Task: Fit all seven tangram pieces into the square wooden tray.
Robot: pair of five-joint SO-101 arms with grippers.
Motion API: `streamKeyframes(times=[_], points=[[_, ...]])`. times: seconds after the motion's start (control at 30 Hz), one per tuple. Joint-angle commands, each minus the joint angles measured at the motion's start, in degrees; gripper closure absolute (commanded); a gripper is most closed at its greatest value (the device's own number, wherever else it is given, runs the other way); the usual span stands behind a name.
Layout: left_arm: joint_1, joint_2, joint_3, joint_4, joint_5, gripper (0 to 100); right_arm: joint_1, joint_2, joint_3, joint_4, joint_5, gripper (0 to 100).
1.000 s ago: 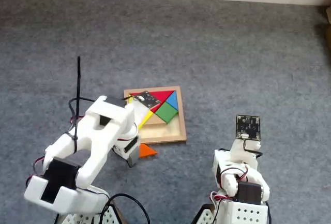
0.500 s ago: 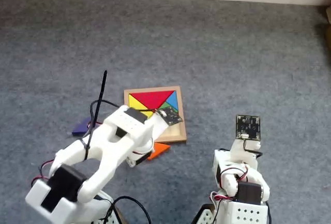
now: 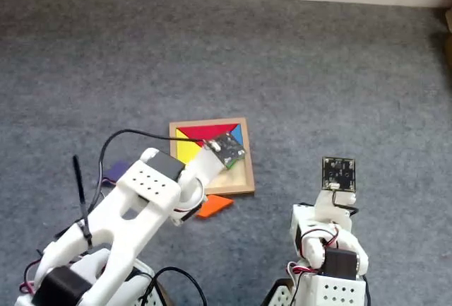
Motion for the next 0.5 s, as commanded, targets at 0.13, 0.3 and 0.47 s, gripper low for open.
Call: streamKeyframes(times=[0.13, 0.3, 0.47], points=[[1.2, -2.1, -1.1, -3.5, 4.7, 77, 0.7, -0.7, 3.9, -1.3, 0.3, 99.3], [3.8, 3.3, -1.3, -6.2, 4.9, 79, 0.7, -0.7, 3.9, -1.3, 0.4, 99.3], [5.0, 13.2, -2.4, -12.7, 9.5, 80, 0.8, -0.7, 3.9, -1.3, 0.4, 99.3]])
